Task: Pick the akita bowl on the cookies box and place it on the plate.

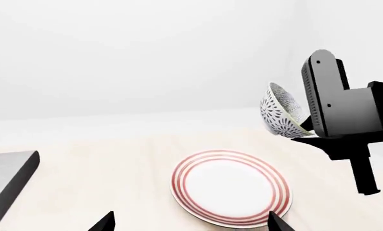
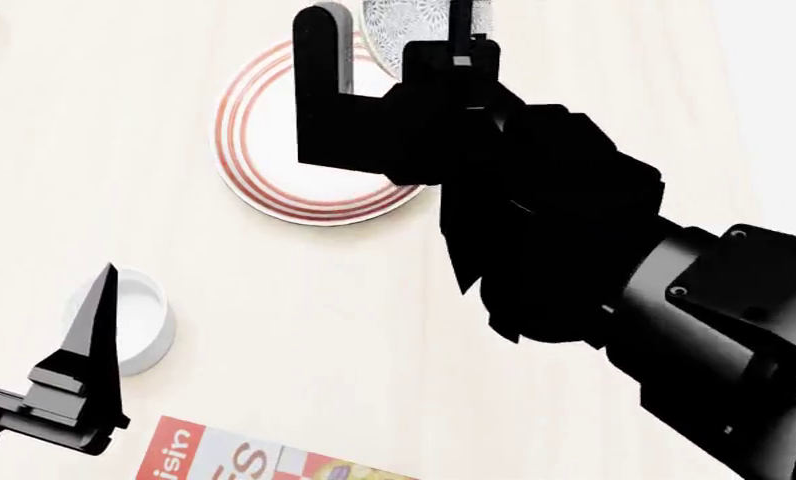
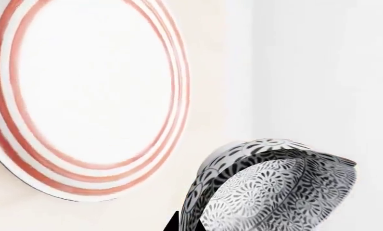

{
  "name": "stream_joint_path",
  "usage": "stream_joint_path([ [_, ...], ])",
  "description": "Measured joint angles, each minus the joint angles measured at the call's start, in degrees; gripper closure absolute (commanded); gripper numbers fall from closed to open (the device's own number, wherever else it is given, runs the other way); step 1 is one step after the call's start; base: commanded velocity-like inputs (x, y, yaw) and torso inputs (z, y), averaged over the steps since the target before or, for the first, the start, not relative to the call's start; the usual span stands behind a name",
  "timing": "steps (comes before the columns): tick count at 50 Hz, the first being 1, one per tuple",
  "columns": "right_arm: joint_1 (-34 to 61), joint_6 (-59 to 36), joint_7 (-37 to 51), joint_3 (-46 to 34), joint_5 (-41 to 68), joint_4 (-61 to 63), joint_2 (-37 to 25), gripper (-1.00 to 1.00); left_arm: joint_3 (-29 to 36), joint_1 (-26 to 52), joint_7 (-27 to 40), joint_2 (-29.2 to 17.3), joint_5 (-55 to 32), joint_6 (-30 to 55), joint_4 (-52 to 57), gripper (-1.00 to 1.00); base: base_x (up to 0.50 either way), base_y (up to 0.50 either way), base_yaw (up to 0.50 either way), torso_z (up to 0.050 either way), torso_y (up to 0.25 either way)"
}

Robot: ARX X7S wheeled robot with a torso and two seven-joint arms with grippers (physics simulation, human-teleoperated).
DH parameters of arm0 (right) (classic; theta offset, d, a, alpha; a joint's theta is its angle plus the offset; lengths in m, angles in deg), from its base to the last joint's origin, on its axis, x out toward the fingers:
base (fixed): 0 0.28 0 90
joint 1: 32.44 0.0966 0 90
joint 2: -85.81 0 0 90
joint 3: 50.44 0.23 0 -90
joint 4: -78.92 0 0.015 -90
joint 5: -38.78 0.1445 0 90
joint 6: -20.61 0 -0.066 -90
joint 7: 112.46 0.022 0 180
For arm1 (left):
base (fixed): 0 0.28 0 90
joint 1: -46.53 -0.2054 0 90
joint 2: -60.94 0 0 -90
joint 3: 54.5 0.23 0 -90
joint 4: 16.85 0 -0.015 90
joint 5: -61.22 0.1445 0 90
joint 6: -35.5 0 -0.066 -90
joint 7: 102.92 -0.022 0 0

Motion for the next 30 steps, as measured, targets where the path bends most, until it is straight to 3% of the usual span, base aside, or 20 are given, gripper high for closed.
stream_joint_path([
  [15,-4.76,12.15,1.64,1.15,-4.63,-22.18,10.49,1.0,-0.17,-0.59,-0.29,-0.16,0.06,-1.07,-0.39,-1.0,0.0,0.0,0.0,0.0,0.0],
  [30,-10.47,15.77,2.75,7.75,-15.5,-29.63,14.28,1.0,-0.38,-1.46,-0.51,-0.49,0.07,-1.9,-0.69,-1.0,0.0,0.0,0.0,0.0,0.001],
])
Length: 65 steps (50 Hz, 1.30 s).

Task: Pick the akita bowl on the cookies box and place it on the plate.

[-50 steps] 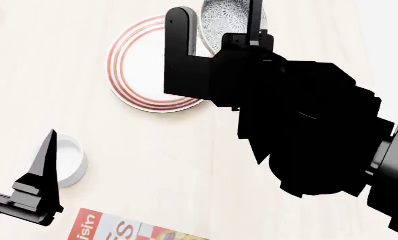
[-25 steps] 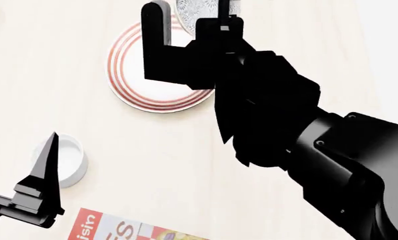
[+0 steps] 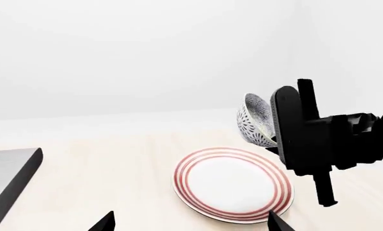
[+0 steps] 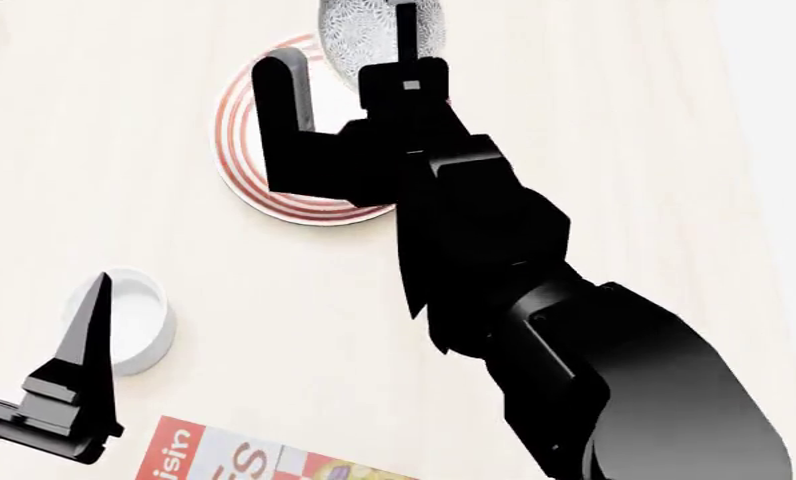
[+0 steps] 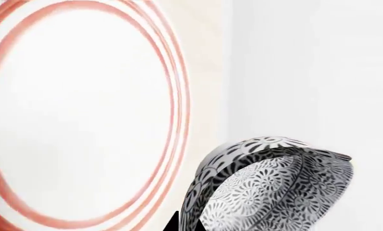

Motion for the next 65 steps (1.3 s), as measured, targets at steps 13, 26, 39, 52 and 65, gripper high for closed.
stream_joint_path([
  [13,-3.62,0.19,0.81,1.82,-7.96,-1.06,0.76,1.0,-0.15,-0.39,-0.11,-0.09,0.07,-0.71,-0.53,-1.0,0.0,0.0,0.0,0.0,0.0],
  [26,-5.0,-0.03,1.16,2.24,-13.09,-0.65,0.98,1.0,-0.42,-1.26,-1.56,-0.24,-0.12,-2.98,-1.34,-1.0,0.0,0.0,0.0,0.0,0.0],
  [39,-5.7,1.1,1.44,2.26,-15.02,-1.06,1.03,1.0,-0.2,-1.82,-2.15,-0.36,0.36,-4.2,-1.63,-1.0,0.0,0.0,0.0,0.0,0.001],
  [52,-6.29,1.97,1.45,2.05,-17.41,-1.02,1.05,1.0,-0.21,-2.03,-2.2,-0.47,0.19,-4.46,-1.84,-1.0,0.0,0.0,0.0,0.0,0.0],
  [65,-6.61,3.15,1.41,1.93,-18.66,-1.04,1.05,1.0,0.02,-2.18,-1.98,-0.57,0.11,-4.22,-1.81,-1.0,0.0,0.0,0.0,0.0,0.001],
])
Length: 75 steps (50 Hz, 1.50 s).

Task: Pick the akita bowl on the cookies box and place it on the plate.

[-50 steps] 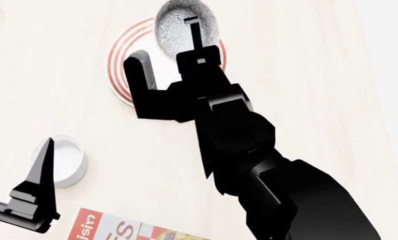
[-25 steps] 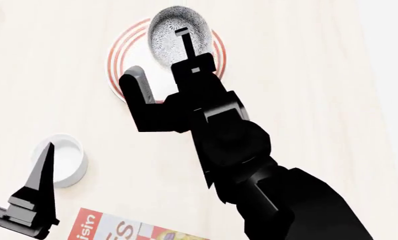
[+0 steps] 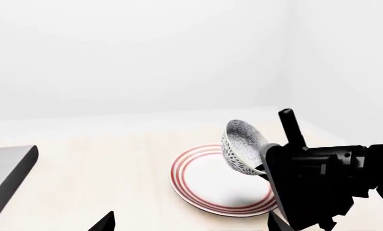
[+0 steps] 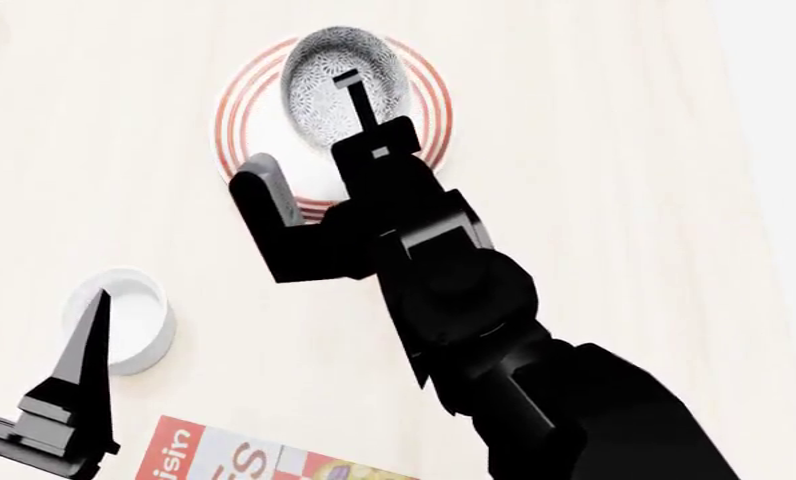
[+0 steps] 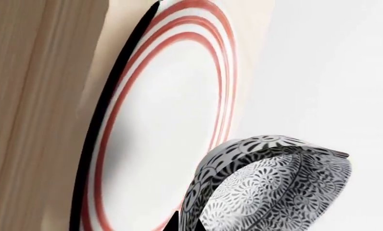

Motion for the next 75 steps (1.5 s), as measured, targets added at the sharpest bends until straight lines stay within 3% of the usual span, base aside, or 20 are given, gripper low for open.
stream_joint_path([
  [22,-1.63,0.68,0.3,-0.13,-2.91,0.55,0.02,1.0,-0.06,-0.2,0.2,-0.21,-0.21,-0.19,-0.1,-1.0,0.0,0.0,0.0,0.0,0.0],
  [23,-1.63,0.68,0.29,-0.12,-2.93,0.56,0.02,-1.0,-0.07,-0.19,0.21,-0.22,-0.23,-0.19,-0.1,-1.0,0.0,0.0,0.0,0.0,0.0],
  [59,0.02,3.07,0.56,0.82,-1.77,-0.25,0.0,-1.0,-0.16,-0.19,0.85,-0.47,-0.78,-0.09,0.37,-1.0,0.0,0.0,0.0,0.0,0.0],
  [65,0.45,-0.31,-1.12,1.29,-1.38,9.19,-4.32,-1.0,-0.04,-0.33,1.1,-0.59,-0.51,0.03,0.51,-1.0,0.0,0.0,0.0,0.0,0.0],
  [75,0.33,-12.06,-5.45,2.06,-3.12,37.89,-17.58,-1.0,-0.32,-0.47,1.9,-0.64,-0.95,0.37,1.69,-1.0,0.0,0.0,0.0,0.0,0.0],
])
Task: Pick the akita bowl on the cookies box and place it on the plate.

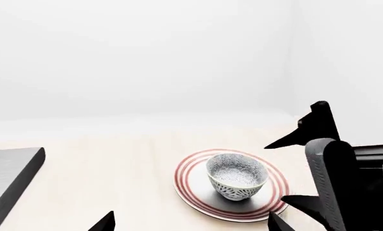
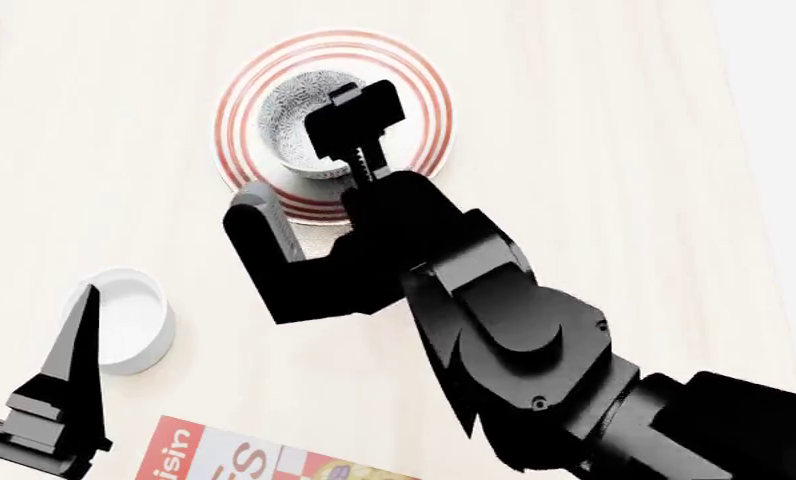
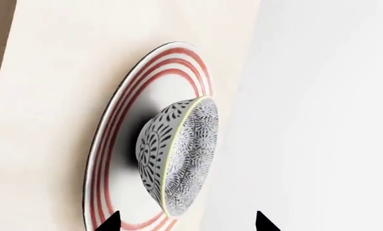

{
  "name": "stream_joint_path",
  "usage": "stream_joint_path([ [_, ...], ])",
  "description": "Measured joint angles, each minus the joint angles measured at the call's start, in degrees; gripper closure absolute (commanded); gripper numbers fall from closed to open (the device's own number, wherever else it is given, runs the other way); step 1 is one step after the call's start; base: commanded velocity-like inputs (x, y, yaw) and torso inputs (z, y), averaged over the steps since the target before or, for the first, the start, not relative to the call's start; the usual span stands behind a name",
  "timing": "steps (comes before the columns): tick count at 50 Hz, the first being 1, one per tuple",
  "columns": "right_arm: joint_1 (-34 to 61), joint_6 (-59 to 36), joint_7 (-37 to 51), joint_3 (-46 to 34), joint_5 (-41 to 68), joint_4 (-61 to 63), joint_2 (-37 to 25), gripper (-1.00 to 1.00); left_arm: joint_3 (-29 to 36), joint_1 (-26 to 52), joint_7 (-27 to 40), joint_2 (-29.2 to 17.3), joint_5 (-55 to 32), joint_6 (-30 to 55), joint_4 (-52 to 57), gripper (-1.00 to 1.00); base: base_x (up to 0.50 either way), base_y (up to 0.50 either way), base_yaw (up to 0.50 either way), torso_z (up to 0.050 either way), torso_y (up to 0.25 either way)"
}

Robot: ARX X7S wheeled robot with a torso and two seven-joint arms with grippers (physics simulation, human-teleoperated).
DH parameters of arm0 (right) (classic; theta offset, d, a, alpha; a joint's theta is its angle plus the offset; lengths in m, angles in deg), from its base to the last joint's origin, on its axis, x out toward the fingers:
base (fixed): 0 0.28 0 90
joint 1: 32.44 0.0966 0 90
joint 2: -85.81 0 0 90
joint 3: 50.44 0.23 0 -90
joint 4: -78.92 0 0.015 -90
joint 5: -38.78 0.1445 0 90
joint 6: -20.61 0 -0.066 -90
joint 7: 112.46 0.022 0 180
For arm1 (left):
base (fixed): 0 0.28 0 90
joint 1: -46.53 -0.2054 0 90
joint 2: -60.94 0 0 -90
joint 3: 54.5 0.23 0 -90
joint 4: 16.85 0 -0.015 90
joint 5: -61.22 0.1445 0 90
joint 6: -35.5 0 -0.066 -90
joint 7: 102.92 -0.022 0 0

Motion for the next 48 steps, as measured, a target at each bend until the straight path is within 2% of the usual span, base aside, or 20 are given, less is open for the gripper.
stream_joint_path([
  [13,-4.48,-13.08,2.28,5.05,-2.17,36.15,-17.2,-1.0,-2.36,-0.12,2.18,1.02,-2.11,-0.82,1.41,-1.0,0.0,0.0,0.0,0.0,0.0],
  [25,-17.93,-18.81,19.08,19.13,4.79,59.96,-29.1,-1.0,-4.8,-0.59,5.23,1.51,-2.74,-1.41,3.94,-1.0,0.0,0.0,0.0,0.0,0.0],
  [36,-34.24,-14.56,40.09,33.24,15.48,73.12,-38.59,-1.0,-7.25,-2.17,7.33,2.06,-2.54,-3.51,6.69,-1.0,0.0,0.0,0.0,0.0,0.0],
  [48,-49.52,-0.63,59.99,41.43,21.47,77.66,-47.22,-1.0,-10.21,-4.99,9.0,4.06,-0.19,-8.81,8.09,-1.0,0.0,0.0,0.0,0.0,0.0],
])
